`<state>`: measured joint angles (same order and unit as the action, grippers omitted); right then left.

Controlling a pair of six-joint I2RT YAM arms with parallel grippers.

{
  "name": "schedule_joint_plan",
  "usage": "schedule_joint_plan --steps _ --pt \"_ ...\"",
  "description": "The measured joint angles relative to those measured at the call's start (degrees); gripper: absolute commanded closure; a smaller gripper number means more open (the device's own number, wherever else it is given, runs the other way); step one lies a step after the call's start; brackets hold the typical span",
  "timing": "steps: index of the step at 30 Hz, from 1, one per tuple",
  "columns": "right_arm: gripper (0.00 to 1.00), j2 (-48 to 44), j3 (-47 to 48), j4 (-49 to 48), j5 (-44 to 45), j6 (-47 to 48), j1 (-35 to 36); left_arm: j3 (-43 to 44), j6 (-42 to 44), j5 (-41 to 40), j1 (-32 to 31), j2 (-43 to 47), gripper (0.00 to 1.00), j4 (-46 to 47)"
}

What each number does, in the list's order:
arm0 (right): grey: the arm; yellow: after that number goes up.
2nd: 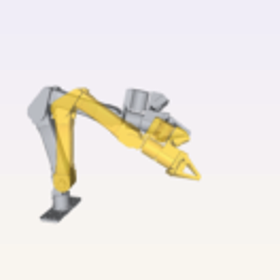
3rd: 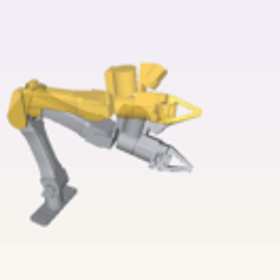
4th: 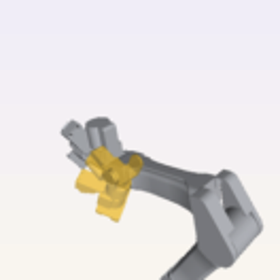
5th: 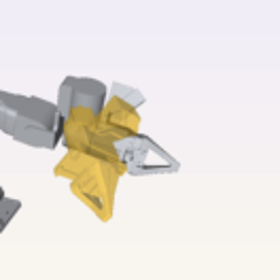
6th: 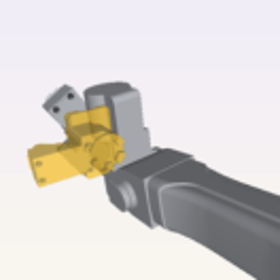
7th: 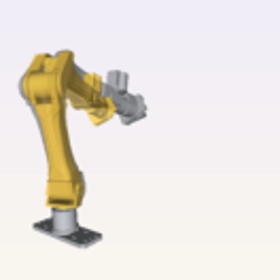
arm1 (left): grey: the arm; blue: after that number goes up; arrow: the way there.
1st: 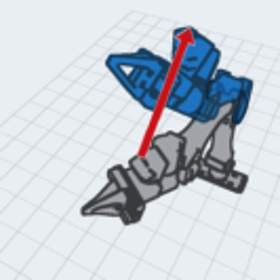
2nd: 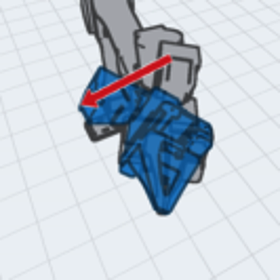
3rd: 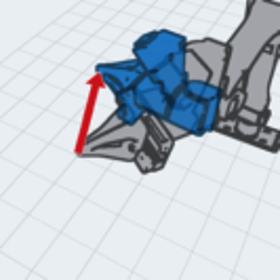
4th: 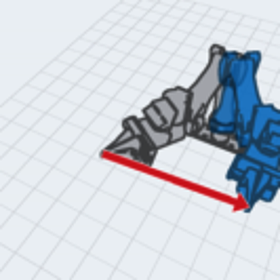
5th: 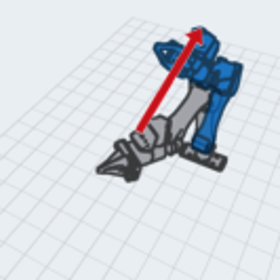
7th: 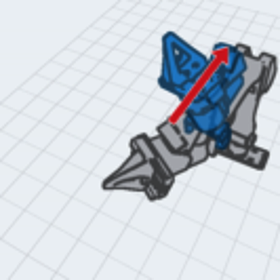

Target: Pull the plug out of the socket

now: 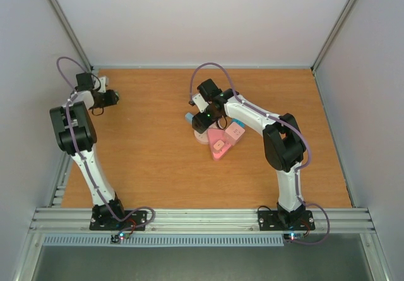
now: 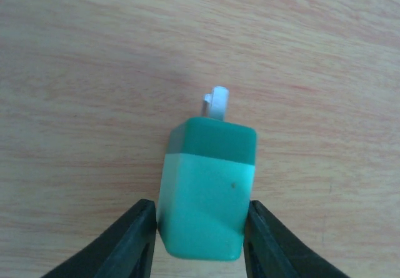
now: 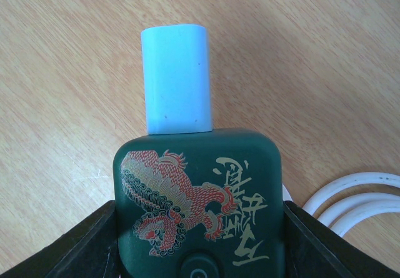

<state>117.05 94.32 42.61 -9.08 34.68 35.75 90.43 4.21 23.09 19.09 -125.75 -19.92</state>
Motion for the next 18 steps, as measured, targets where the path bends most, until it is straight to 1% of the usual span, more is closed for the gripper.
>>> schedule_joint_plan --steps 2,5,8,11,14,15,18 --pt "0.77 0.0 0.0 0.0 0.0 0.0 0.0 0.59 -0.37 -0.2 0.0 -0.63 0.71 -0.44" --pt "0.77 0.0 0.0 0.0 0.0 0.0 0.0 1.53 -1.22 0.9 0.09 -1.05 0.75 -0.39" --pt "0.77 0.0 0.0 0.0 0.0 0.0 0.0 1.75 -2.34 5.51 0.28 -1.33 0.76 -0.28" --pt "0.77 0.0 0.0 0.02 0.0 0.0 0.0 1.77 -4.85 12.28 0.39 -2.34 0.79 0.61" --pt "0.77 0.0 0.0 0.02 0.0 0.0 0.0 1.77 -8.35 17.88 0.37 -4.09 0.79 2.12" --pt "0.77 0.0 0.0 0.0 0.0 0.0 0.0 1.77 -8.96 18.6 0.35 -4.5 0.78 2.43" --pt "0.77 0.0 0.0 0.02 0.0 0.0 0.0 2.27 -11.5 21.57 0.26 -5.95 0.7 4.15"
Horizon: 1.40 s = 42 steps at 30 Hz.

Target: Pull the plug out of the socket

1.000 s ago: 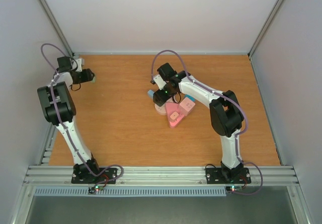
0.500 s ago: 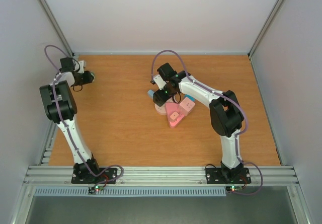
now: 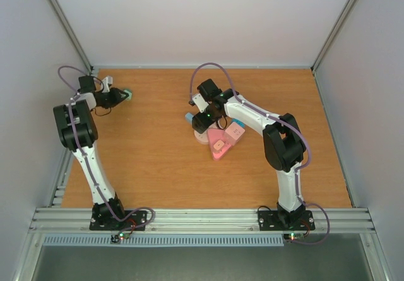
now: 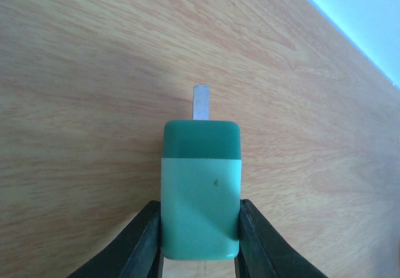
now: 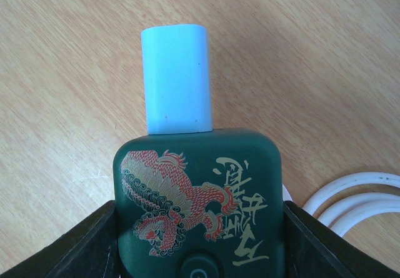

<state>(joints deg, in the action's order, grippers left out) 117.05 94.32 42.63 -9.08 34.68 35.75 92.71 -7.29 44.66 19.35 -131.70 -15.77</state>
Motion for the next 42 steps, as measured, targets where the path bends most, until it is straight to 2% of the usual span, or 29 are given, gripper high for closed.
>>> schedule_joint_plan --steps 7,19,26,33,42 --pt "0.77 0.0 0.0 0.0 0.02 0.0 0.0 0.72 -3.61 -1.22 0.11 -0.74 0.47 0.68" --pt "0.77 0.0 0.02 0.04 0.0 0.09 0.0 0.87 -4.81 -3.72 2.73 -0.35 0.27 2.75" --pt "0.75 0.0 0.07 0.17 -0.42 1.31 0.0 -1.36 -3.15 -7.65 4.52 2.25 0.25 1.51" --pt "0.75 0.0 0.07 1.18 -3.04 6.36 0.28 -9.44 4.2 -6.84 5.16 10.75 0.25 0.63" --pt "0.75 -0.9 -1.73 1.4 -6.08 12.96 0.37 -16.9 23.8 -0.09 2.14 23.85 0.24 -1.88"
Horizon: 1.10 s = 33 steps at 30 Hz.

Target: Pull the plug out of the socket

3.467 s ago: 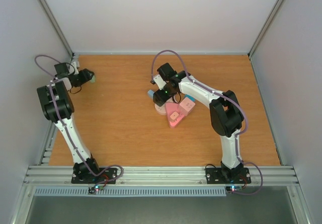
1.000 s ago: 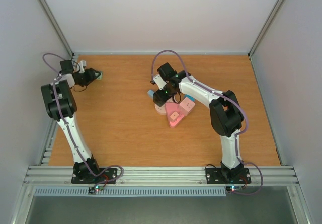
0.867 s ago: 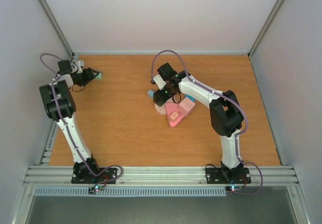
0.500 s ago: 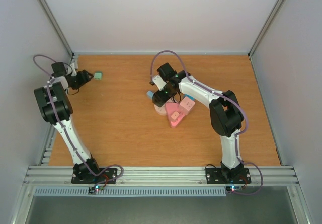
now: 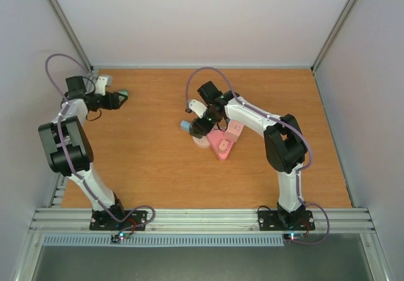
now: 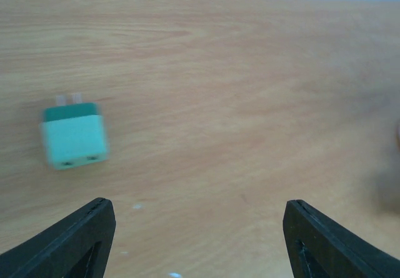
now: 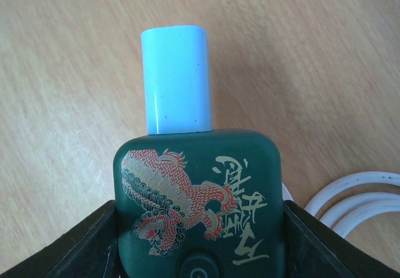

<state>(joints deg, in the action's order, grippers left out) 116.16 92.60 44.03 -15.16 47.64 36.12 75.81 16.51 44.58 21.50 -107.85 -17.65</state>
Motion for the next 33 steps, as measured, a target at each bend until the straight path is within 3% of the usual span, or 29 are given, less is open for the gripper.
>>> schedule_joint_plan --steps 6,11,17,25,33 --pt "0.75 -2.4 -3.89 -1.36 -1.62 4.22 0.39 -7.17 15.93 3.91 -5.79 5.53 0.25 -4.48" --pt "0.75 -5.42 -8.39 -2.36 -2.8 7.37 0.79 -12.74 22.8 6.64 -11.98 10.25 0.25 -4.98" --pt "0.75 -8.7 -12.98 -3.26 -3.78 9.88 0.83 -19.43 22.49 8.72 -20.09 16.39 0.25 1.95" --pt "0.75 -13.6 -19.28 -3.74 -4.22 12.44 0.07 -29.11 14.51 10.23 -33.03 18.64 0.26 18.4" --pt "0.75 -18.75 -25.33 -3.26 -5.11 15.82 -1.38 -32.5 13.88 11.37 -39.87 18.62 0.26 26.67"
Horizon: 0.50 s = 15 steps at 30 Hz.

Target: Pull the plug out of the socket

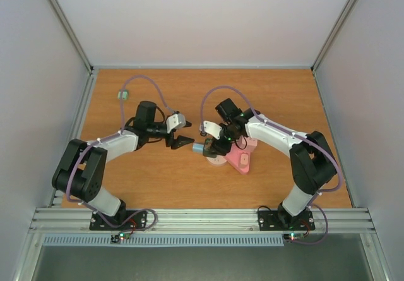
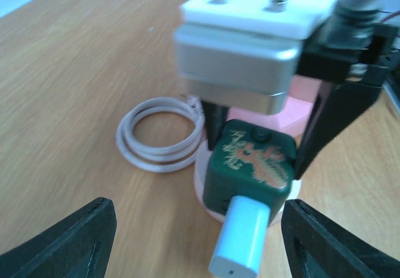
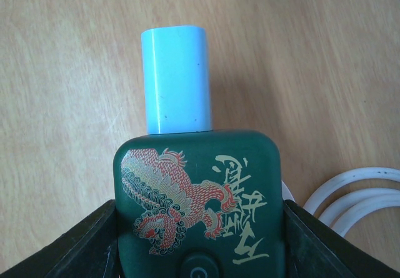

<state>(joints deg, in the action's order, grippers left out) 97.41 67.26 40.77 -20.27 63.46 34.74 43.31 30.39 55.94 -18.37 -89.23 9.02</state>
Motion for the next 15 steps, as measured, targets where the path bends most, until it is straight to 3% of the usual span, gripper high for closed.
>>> schedule_joint_plan --steps 9,15 --pt "0.75 -3.3 -3.76 0.37 -0.85 2.64 -2.38 -5.9 -0.94 -0.76 -9.44 -1.27 0.27 9.14" --pt "0.75 -4.83 -5.2 1.07 -0.76 3.74 -3.56 -6.23 -2.05 -2.56 -10.64 -4.79 0.32 14.47"
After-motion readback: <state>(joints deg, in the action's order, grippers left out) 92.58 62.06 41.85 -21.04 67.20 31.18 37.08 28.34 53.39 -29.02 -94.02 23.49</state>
